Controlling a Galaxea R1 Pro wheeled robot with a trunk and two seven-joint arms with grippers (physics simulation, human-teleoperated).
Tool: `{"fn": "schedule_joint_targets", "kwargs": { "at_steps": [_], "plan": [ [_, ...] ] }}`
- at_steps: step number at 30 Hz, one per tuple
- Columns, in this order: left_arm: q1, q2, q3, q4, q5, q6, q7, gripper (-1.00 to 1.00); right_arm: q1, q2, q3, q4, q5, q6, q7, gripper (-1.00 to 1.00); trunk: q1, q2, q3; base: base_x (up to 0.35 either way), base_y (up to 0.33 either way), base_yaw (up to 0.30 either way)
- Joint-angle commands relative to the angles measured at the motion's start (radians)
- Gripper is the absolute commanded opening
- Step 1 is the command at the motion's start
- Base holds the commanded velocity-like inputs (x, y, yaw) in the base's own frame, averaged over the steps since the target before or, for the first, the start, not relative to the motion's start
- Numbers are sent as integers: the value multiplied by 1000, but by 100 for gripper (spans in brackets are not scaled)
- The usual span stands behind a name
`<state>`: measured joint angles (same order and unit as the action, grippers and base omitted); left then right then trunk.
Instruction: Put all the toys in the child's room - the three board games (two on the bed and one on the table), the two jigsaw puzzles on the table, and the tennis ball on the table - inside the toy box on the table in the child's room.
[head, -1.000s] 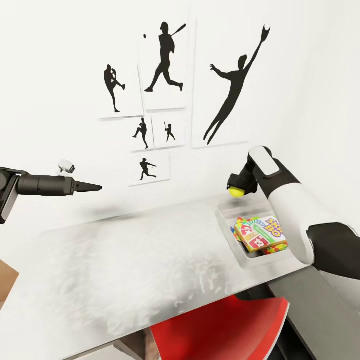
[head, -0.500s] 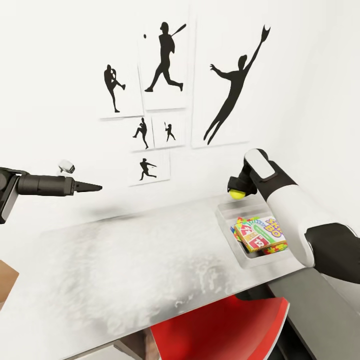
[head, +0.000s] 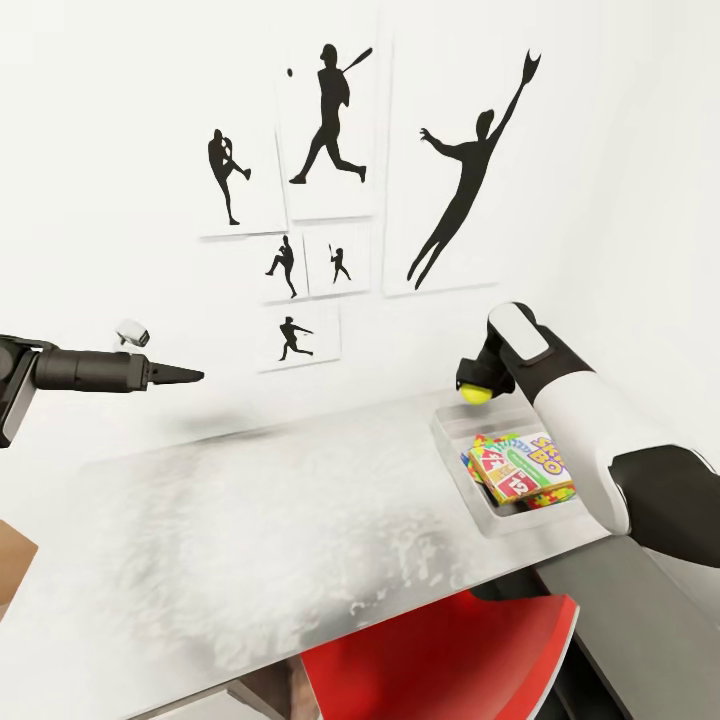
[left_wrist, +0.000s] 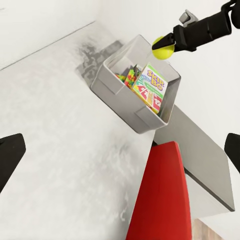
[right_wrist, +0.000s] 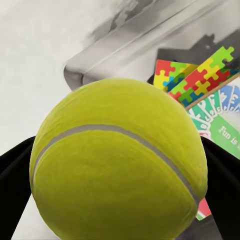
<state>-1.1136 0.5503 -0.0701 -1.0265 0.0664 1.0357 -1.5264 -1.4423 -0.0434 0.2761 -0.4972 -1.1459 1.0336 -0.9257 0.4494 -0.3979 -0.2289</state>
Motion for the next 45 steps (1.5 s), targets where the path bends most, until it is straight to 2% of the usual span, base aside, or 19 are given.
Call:
{"fn": "schedule_joint_targets", "kwargs": {
  "at_steps": [1, 15, 20, 23, 27, 29, 30, 35, 38, 41, 45],
  "plan": [
    [-1, 1, -4, 0, 6, 11, 0, 100, -1, -1, 8, 2, -11, 3, -8, -100, 1, -2, -2, 0, 0, 0],
    [-1, 2, -4, 0, 6, 10, -1, 100, -1, -2, 9, 20, -11, 4, -3, -100, 1, -2, -2, 0, 0, 0],
    [-1, 2, -4, 0, 6, 10, -1, 100, -2, -2, 9, 20, -10, 3, 52, -100, 1, -2, -2, 0, 0, 0],
    [-1, 1, -4, 0, 6, 10, -1, 100, -3, -4, 9, 21, -7, 2, 107, -100, 1, -2, -2, 0, 0, 0],
    [-1, 0, -4, 0, 7, 10, -1, 100, -3, -4, 9, 28, 36, -9, 125, -100, 1, -2, -2, 0, 0, 0],
    [-1, 0, -4, 0, 6, 10, -1, 100, -3, -4, 9, 47, 82, -14, 138, -100, 1, -2, -2, 0, 0, 0],
    [-1, 0, -4, 0, 6, 10, -1, 100, -3, -4, 9, 58, 100, -16, 155, -100, 1, -2, -2, 0, 0, 0],
    [-1, 1, -4, 0, 7, 10, -1, 100, -3, -5, 9, 91, 134, -41, 265, -100, 1, -2, -2, 0, 0, 0],
    [-1, 2, -4, 0, 7, 10, -1, 100, -3, -4, 9, 113, 163, -58, 296, -100, 1, -2, -2, 0, 0, 0],
    [-1, 2, -4, 0, 7, 10, -1, 100, -3, -4, 9, 135, 225, -69, 325, -100, 1, -2, -2, 0, 0, 0],
    [-1, 2, -4, 0, 7, 10, -1, 100, -3, -3, 9, 141, 249, -75, 380, -100, 1, -2, -2, 0, 0, 0]
  ]
}}
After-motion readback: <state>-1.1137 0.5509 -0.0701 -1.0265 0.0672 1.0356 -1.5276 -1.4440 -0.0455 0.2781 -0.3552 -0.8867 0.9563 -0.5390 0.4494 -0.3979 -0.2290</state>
